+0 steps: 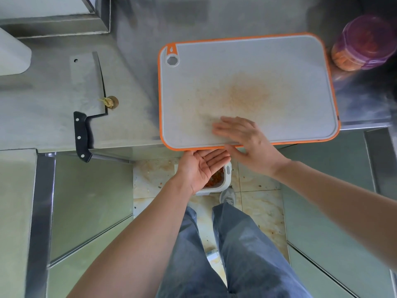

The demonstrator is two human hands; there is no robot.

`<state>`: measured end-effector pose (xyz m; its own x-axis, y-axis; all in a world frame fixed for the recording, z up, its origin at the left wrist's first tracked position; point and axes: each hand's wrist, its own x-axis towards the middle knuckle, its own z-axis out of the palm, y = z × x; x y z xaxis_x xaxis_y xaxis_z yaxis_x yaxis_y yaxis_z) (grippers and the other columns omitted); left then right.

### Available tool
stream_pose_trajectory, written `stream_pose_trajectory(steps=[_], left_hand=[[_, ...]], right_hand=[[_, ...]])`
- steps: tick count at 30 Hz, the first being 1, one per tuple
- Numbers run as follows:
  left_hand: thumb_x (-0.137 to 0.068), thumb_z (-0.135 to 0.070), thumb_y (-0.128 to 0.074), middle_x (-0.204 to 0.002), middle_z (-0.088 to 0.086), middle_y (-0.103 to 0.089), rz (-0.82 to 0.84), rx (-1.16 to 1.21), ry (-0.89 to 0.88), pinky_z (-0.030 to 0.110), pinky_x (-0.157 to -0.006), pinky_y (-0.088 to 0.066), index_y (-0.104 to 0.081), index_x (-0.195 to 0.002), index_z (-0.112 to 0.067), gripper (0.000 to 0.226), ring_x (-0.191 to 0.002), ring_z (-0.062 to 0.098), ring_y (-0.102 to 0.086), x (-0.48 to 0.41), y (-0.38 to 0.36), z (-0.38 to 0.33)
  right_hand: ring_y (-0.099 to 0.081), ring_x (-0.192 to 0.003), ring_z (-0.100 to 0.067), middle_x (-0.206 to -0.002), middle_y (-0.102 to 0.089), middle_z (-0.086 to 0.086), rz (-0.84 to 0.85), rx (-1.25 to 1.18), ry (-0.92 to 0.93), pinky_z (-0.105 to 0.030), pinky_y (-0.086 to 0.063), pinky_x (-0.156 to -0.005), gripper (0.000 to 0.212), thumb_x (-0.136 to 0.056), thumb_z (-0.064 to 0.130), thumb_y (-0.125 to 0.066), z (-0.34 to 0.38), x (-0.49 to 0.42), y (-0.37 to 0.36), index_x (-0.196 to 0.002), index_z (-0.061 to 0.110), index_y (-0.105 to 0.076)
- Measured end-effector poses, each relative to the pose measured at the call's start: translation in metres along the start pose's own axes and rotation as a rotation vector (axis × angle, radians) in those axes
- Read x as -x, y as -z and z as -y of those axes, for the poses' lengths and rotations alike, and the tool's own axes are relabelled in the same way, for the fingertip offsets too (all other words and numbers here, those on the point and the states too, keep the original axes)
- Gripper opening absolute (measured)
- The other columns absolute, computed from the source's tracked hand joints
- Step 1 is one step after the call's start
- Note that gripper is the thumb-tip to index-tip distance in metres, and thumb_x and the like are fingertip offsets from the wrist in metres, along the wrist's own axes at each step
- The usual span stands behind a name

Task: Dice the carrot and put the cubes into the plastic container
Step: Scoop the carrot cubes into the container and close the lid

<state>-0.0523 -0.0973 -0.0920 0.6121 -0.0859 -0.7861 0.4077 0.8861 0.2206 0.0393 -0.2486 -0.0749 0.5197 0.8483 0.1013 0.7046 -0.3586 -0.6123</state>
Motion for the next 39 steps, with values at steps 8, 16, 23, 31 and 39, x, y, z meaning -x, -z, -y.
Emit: stream_pose_trajectory(steps=[8, 16, 23, 31, 39], left_hand=[[-0.104, -0.031, -0.031, -0.109, 0.030, -0.067, 0.044, 0.000, 0.000, 0.046, -0.087, -0.056, -0.070, -0.096, 0.012, 0.059, -0.098, 0.038, -0.069, 0.001, 0.002, 0.000], [-0.104, -0.031, -0.032, -0.111, 0.030, -0.066, 0.053, -0.005, -0.001, 0.044, -0.084, -0.058, -0.065, -0.106, 0.012, 0.055, -0.099, 0.038, -0.068, 0.003, 0.000, 0.000], [-0.104, -0.033, -0.035, -0.109, 0.028, -0.068, 0.033, -0.001, -0.009, 0.045, -0.084, -0.058, -0.070, -0.100, 0.010, 0.055, -0.097, 0.035, -0.070, 0.001, 0.000, 0.002], [-0.103, -0.031, -0.036, -0.108, 0.025, -0.069, 0.002, -0.001, -0.024, 0.043, -0.082, -0.058, -0.067, -0.103, 0.007, 0.049, -0.095, 0.033, -0.071, -0.002, 0.000, 0.002], [-0.104, -0.031, -0.032, -0.108, 0.029, -0.067, 0.033, 0.005, -0.003, 0.045, -0.083, -0.058, -0.069, -0.096, 0.013, 0.058, -0.095, 0.038, -0.070, -0.001, -0.002, 0.004]], right_hand=[[-0.037, -0.140, -0.022, -0.142, -0.051, -0.007, 0.060, 0.004, 0.018, -0.042, -0.031, -0.114, 0.040, -0.092, 0.011, -0.049, 0.001, 0.013, 0.003, -0.131, 0.007, -0.058], [-0.034, -0.140, -0.021, -0.148, -0.042, -0.007, 0.114, -0.025, -0.006, -0.045, -0.031, -0.112, 0.036, -0.090, 0.014, -0.053, -0.003, 0.011, 0.005, -0.125, 0.014, -0.063], [-0.023, -0.137, -0.020, -0.148, -0.033, -0.003, 0.138, -0.050, -0.167, -0.038, -0.020, -0.109, 0.043, -0.081, 0.020, -0.038, 0.002, 0.000, 0.000, -0.116, 0.024, -0.062], [-0.016, -0.138, -0.022, -0.146, -0.030, -0.003, 0.165, -0.027, -0.247, -0.031, -0.008, -0.108, 0.035, -0.080, 0.010, -0.047, 0.008, -0.009, -0.004, -0.107, 0.026, -0.062], [-0.040, -0.118, -0.018, -0.120, -0.051, -0.004, -0.010, -0.200, -0.240, -0.027, -0.033, -0.101, 0.016, -0.085, 0.002, -0.060, 0.001, -0.002, 0.008, -0.088, 0.017, -0.057]])
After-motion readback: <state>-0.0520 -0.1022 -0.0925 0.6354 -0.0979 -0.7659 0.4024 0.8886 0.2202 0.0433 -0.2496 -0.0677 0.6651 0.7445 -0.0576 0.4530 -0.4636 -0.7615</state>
